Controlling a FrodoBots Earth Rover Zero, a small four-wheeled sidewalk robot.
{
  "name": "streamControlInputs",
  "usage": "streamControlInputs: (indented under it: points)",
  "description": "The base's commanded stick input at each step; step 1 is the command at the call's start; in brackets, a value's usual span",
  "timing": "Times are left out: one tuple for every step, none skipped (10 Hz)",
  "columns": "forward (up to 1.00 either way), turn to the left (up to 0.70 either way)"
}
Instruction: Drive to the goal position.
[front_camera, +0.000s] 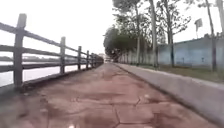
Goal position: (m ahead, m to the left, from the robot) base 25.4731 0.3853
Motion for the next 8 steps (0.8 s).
streamControlInputs:
  points:
    - [1.0, 0.08]
    - [1.0, 0.08]
    - [1.0, 0.08]
    - [1.0, 0.08]
    - [1.0, 0.08]
    - [1.0, 0.08]
    - [1.0, 0.08]
    - [1.0, 0.0]
